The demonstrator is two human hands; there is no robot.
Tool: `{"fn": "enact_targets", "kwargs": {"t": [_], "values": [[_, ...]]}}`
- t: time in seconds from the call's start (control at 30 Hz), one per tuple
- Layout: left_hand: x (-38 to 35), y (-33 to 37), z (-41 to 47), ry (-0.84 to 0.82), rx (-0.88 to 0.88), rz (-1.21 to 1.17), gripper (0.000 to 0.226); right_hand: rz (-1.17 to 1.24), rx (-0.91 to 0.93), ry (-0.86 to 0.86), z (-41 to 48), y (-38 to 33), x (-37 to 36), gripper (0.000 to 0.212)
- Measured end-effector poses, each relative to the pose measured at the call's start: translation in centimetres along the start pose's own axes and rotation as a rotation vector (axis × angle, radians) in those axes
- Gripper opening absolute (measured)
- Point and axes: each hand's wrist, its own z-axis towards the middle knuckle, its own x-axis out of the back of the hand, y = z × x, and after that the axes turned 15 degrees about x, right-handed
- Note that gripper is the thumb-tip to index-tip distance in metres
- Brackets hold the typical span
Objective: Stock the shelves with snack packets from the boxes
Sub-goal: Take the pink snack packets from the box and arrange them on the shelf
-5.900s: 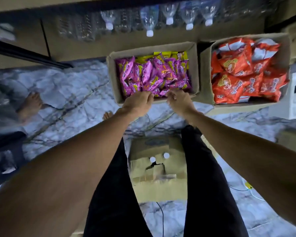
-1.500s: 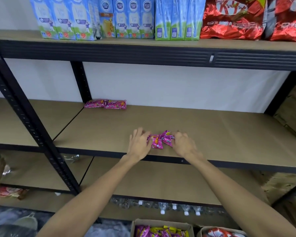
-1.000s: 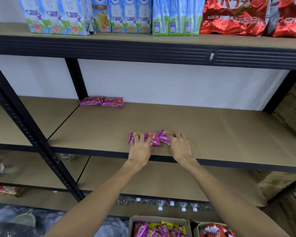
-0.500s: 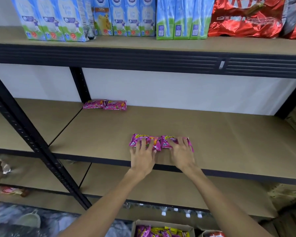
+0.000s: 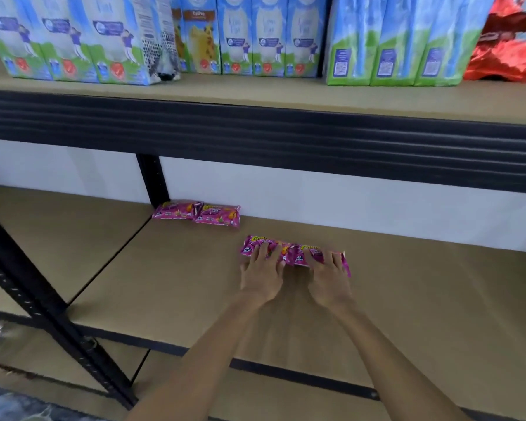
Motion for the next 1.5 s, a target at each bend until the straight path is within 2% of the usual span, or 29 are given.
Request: {"fn": "enact_targets", "kwargs": {"t": [0.3, 0.53, 0.67, 0.8, 1.0, 1.2, 1.5], "values": [[0.0, -0.3, 6.6, -0.014, -0.012, -0.043, 0.055, 0.021, 0.006, -0.052, 6.5, 1.4, -1.1, 0.067], [0.5, -0.2, 9.2, -0.078, -0.035, -0.047, 0.057, 0.060, 0.008, -0.056, 8.6, 2.7, -1.5, 0.064], [0.0, -0.2, 10.3, -0.084, -0.043, -0.040, 0.058, 0.045, 0.021, -0.114, 9.6, 2.8, -1.5, 0.070], [-0.7, -0.3, 10.8, -0.069, -0.042, -0.026, 0.059, 0.014, 0.036, -0.151, 10.0, 2.8, -1.2, 0.071], [-1.4, -0.7, 10.5, 0.003, -0.036, 0.060, 0.058, 0.009, 0.048, -0.178, 10.4, 3.0, -1.2, 0.061], [-2.0, -0.8, 9.8, 0.099, -0.012, -0.005, 0.057, 0.002, 0.066, -0.217, 10.6, 3.0, -0.8, 0.060], [-2.1, -1.0, 9.9, 0.102, -0.030, -0.016, 0.058, 0.072, 0.042, -0.196, 10.3, 2.3, -1.3, 0.059]]}}
